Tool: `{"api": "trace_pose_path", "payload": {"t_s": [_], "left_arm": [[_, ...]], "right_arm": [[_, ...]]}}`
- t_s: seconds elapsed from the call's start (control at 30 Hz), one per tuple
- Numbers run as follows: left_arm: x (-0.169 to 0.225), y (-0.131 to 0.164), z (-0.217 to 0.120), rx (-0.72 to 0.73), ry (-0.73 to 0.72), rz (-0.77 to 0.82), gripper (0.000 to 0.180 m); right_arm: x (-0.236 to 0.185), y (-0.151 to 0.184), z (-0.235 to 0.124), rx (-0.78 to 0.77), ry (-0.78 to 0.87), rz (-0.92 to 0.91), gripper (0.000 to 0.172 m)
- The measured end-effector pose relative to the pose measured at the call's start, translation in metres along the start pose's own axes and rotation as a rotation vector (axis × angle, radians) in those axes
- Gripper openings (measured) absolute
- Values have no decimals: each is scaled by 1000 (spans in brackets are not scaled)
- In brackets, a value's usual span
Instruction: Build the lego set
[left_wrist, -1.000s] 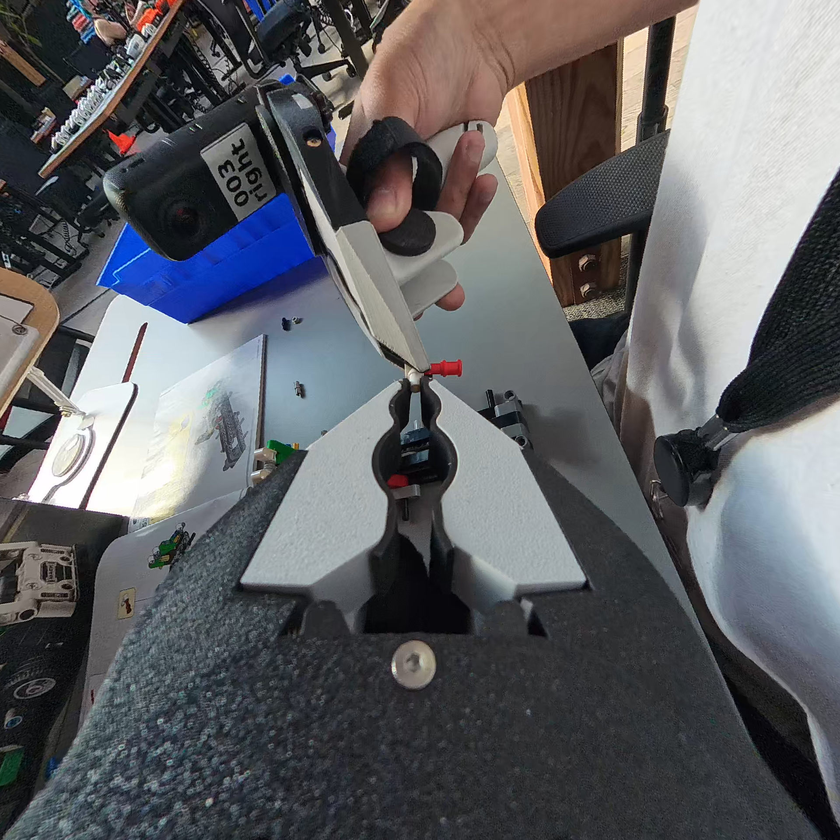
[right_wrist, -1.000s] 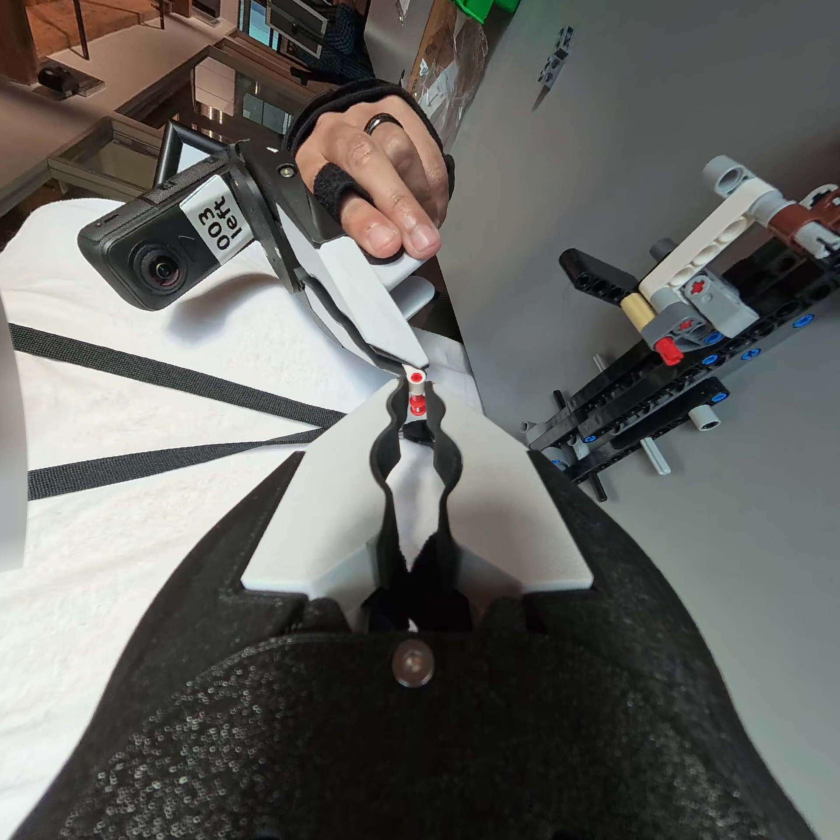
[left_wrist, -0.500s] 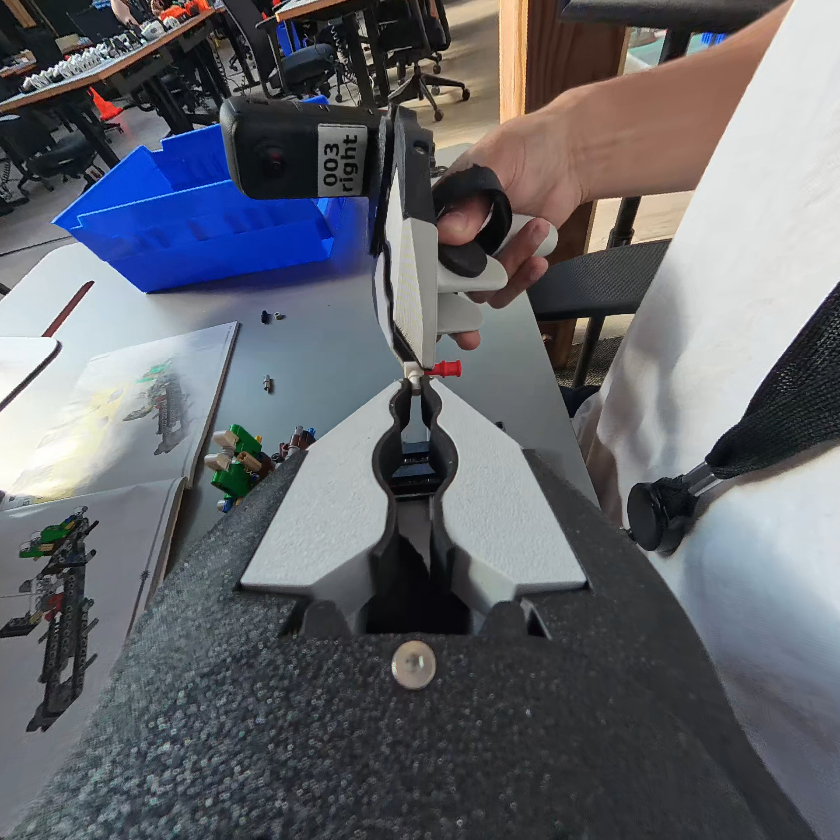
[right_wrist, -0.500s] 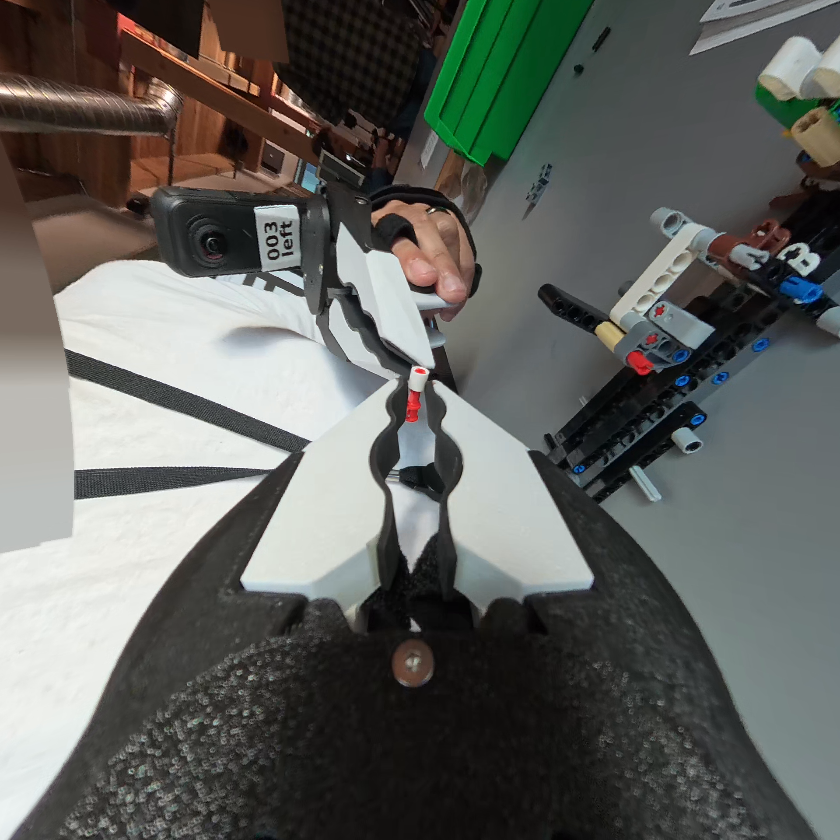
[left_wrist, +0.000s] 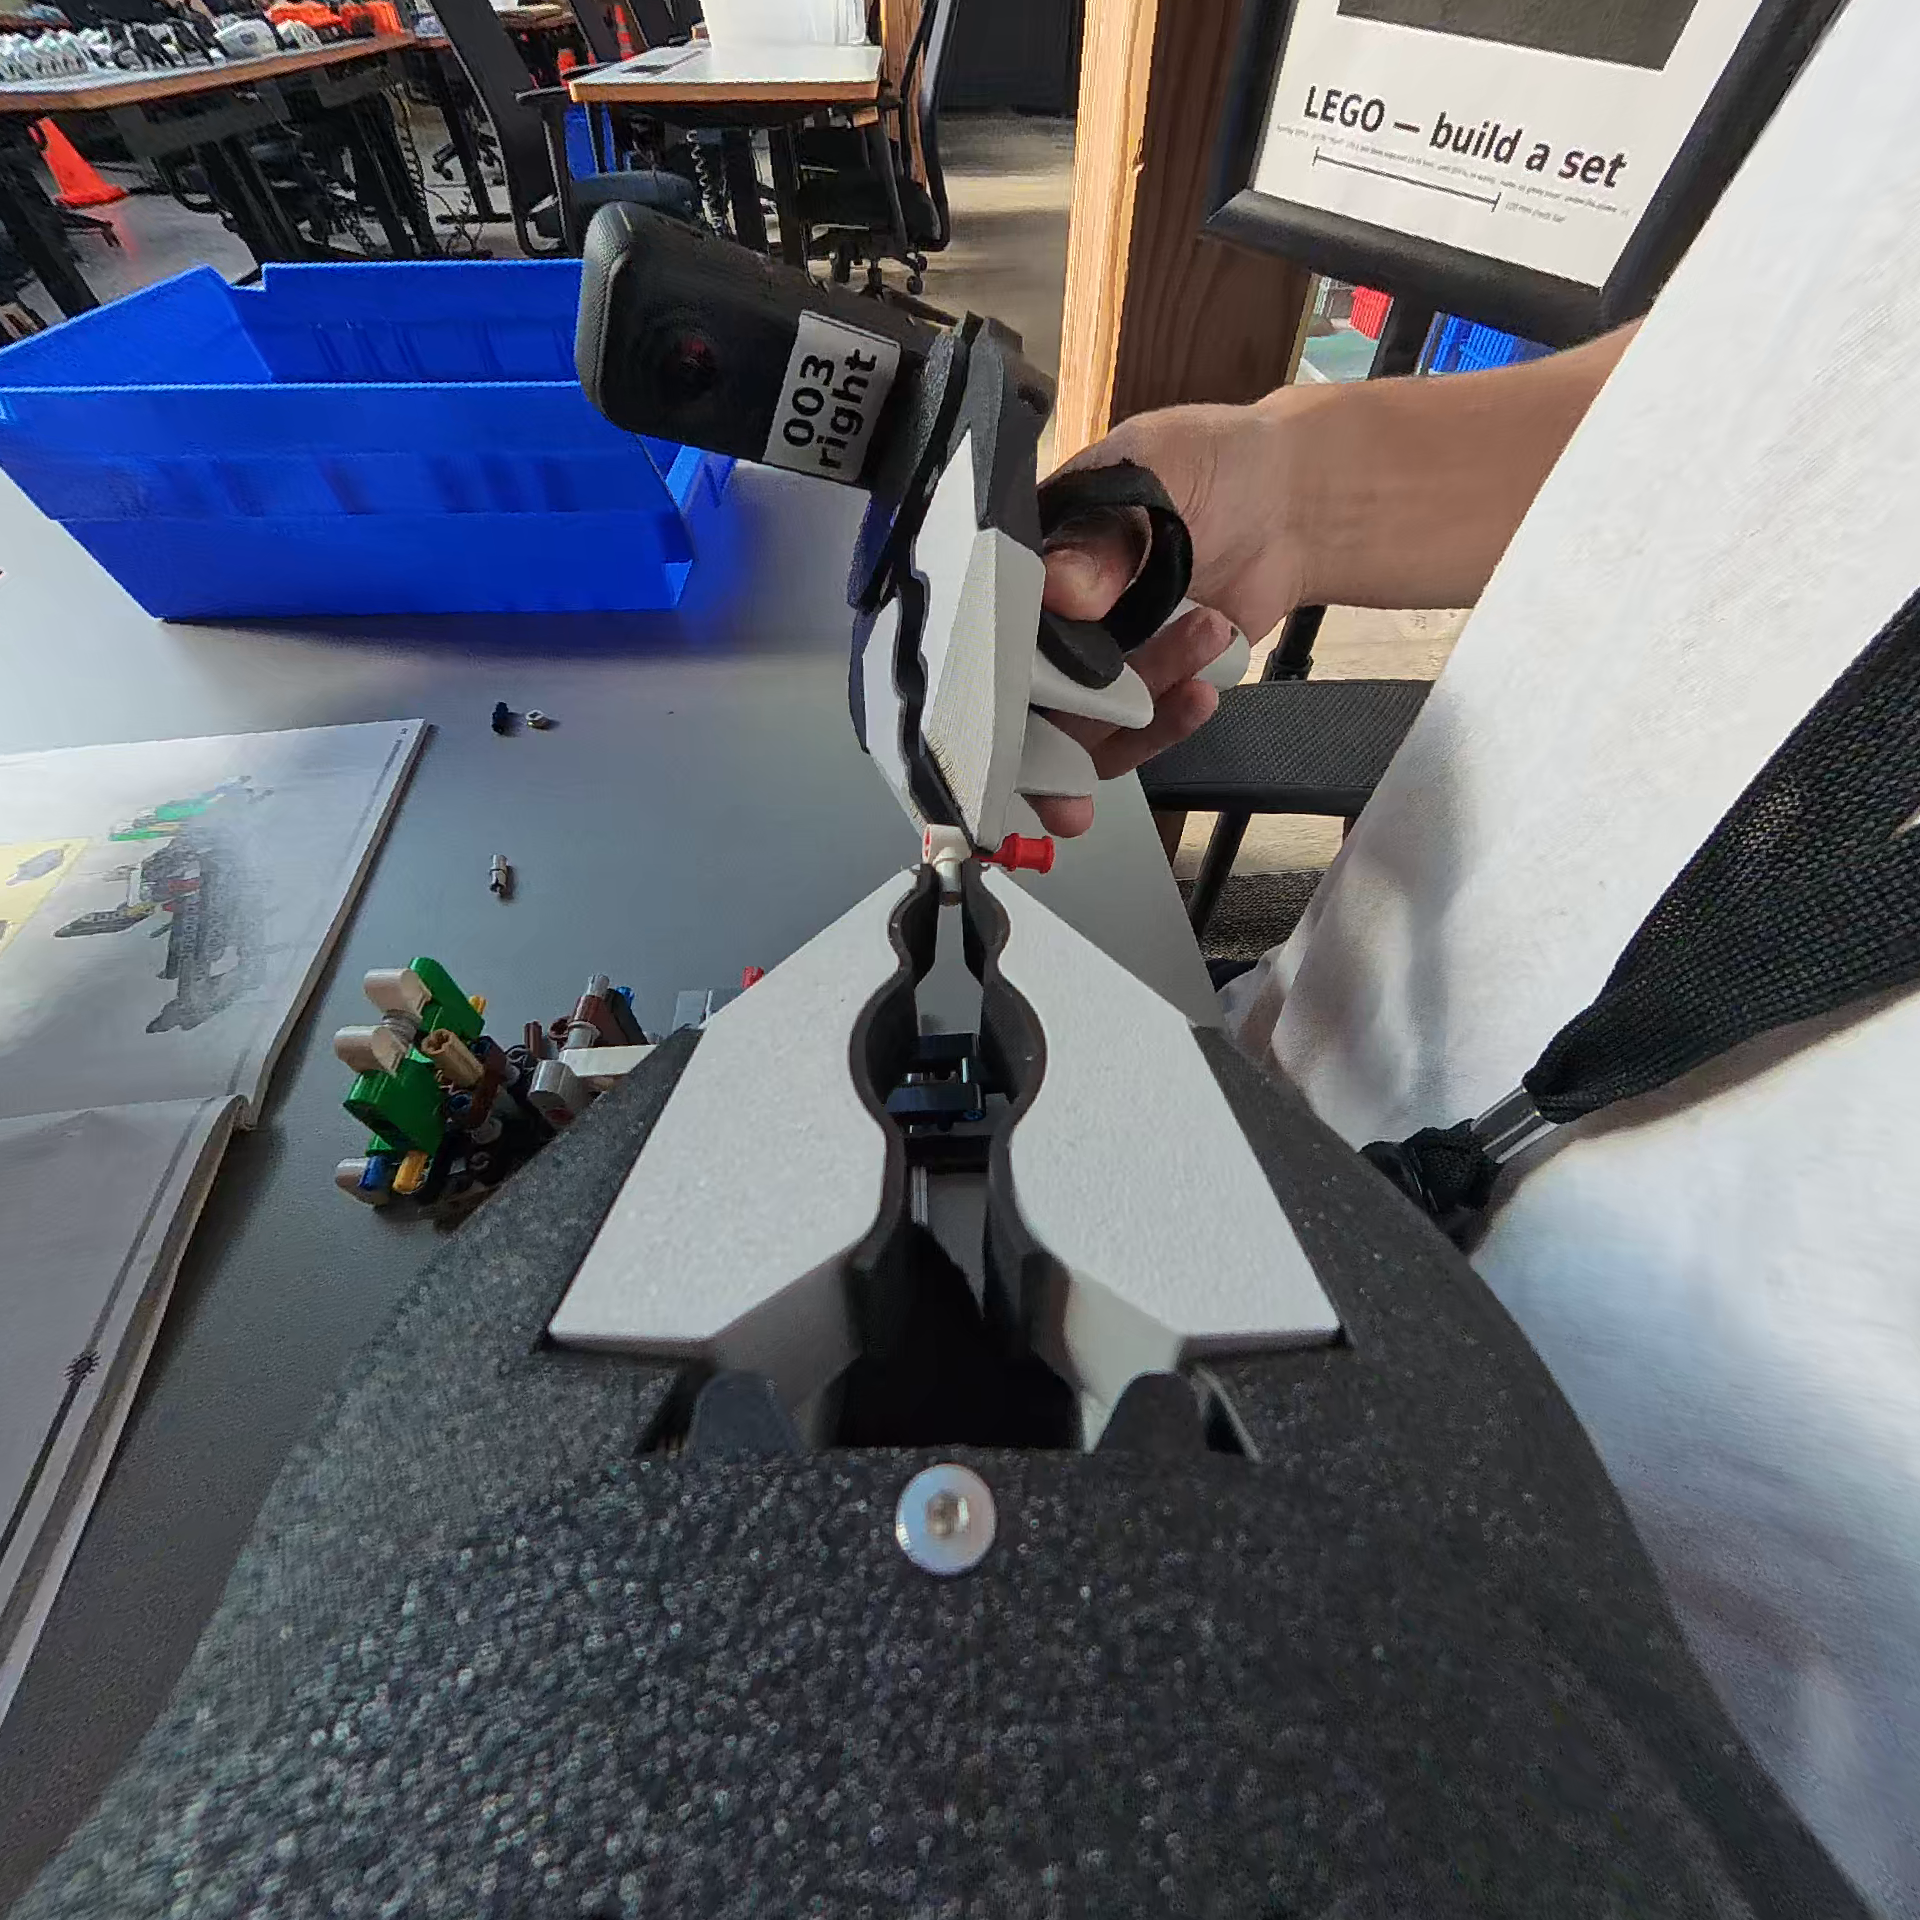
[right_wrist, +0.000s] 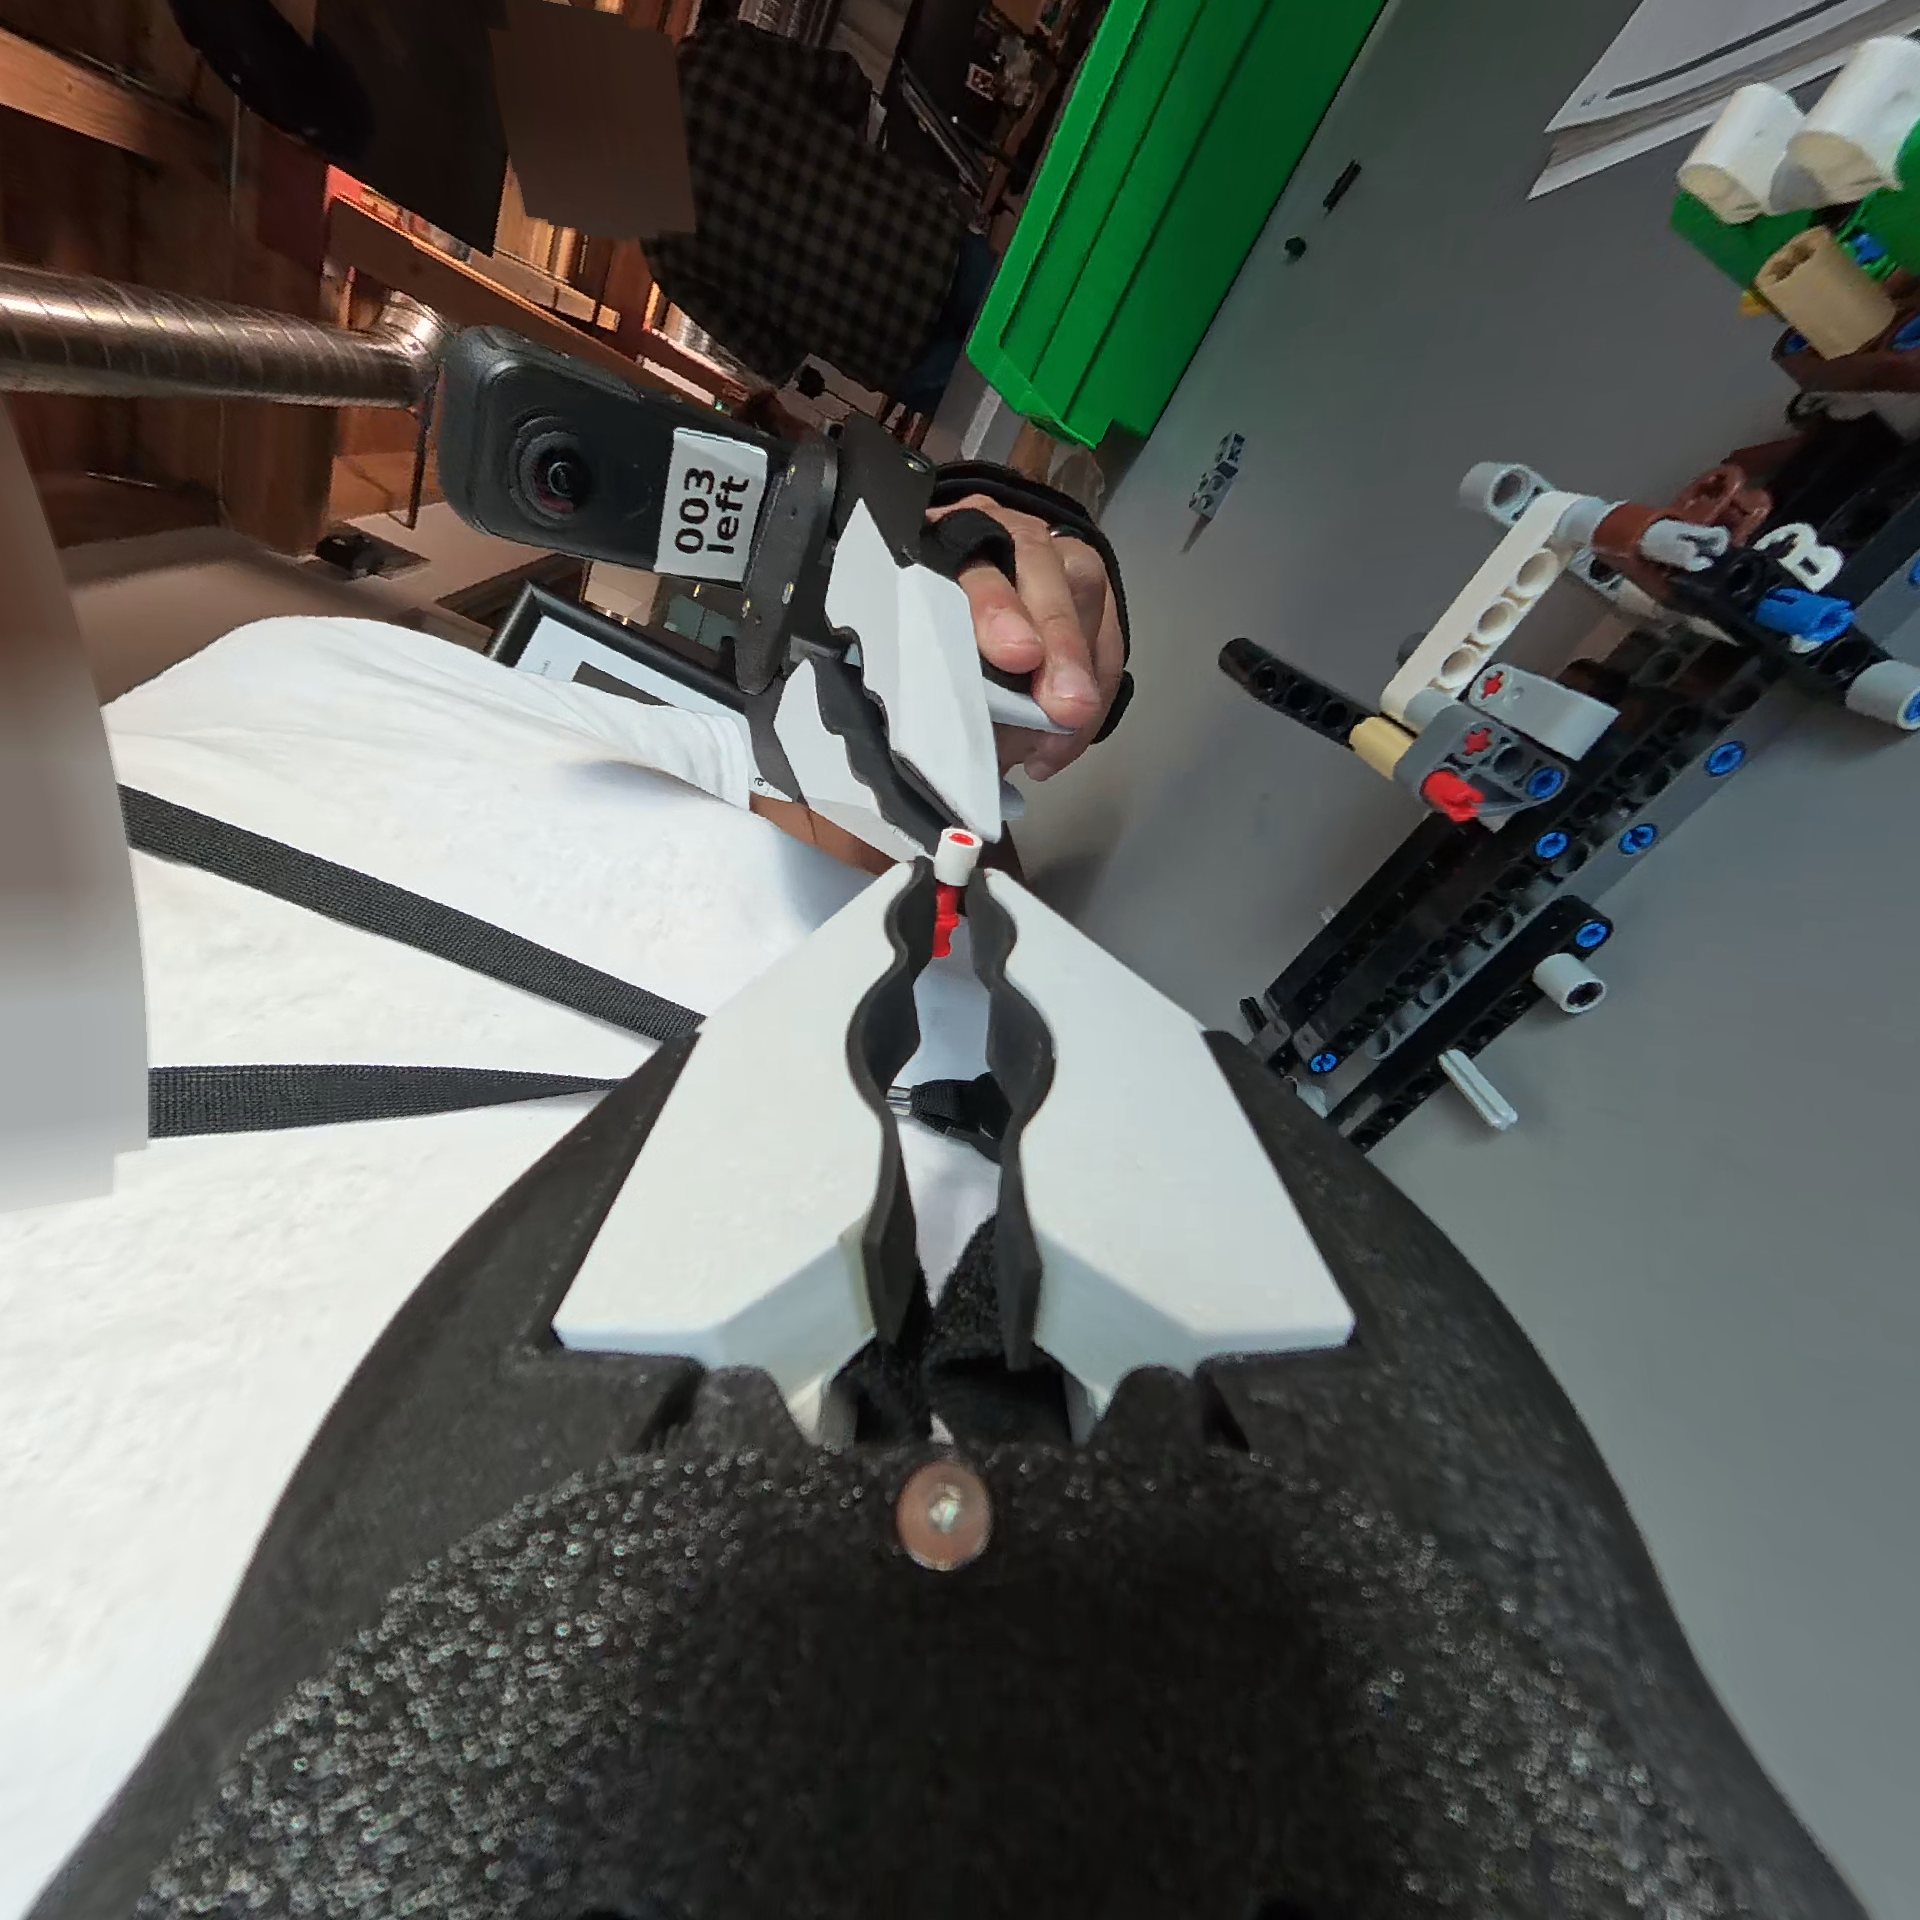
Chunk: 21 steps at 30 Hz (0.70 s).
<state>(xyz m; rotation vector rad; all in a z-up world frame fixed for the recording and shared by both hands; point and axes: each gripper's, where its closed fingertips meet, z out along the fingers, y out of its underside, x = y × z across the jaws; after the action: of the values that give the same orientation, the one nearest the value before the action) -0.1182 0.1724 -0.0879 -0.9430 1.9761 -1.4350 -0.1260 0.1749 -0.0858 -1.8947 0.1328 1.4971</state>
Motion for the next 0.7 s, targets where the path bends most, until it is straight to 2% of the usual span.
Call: {"api": "trace_pose_path", "payload": {"t_s": [0.1,0.17,0.27,0.33,0.47,0.7], "left_arm": [[-3,8,5,-35,-18,14,3],[-14,13,2,-50,-71,37,14],[-41,28,-9,-112,-180,75,28],[-52,40,-12,-151,-215,97,30],[-53,59,-2,-191,-179,76,29],[-56,61,5,-183,-196,91,16]], "right_arm": [[11,2,-4,12,64,32,4],[25,2,-13,22,125,50,4],[62,-7,-40,53,308,37,4],[68,-14,-45,49,296,56,4],[82,-14,-36,-28,281,65,4],[84,-22,-26,-51,180,201,4]]}}
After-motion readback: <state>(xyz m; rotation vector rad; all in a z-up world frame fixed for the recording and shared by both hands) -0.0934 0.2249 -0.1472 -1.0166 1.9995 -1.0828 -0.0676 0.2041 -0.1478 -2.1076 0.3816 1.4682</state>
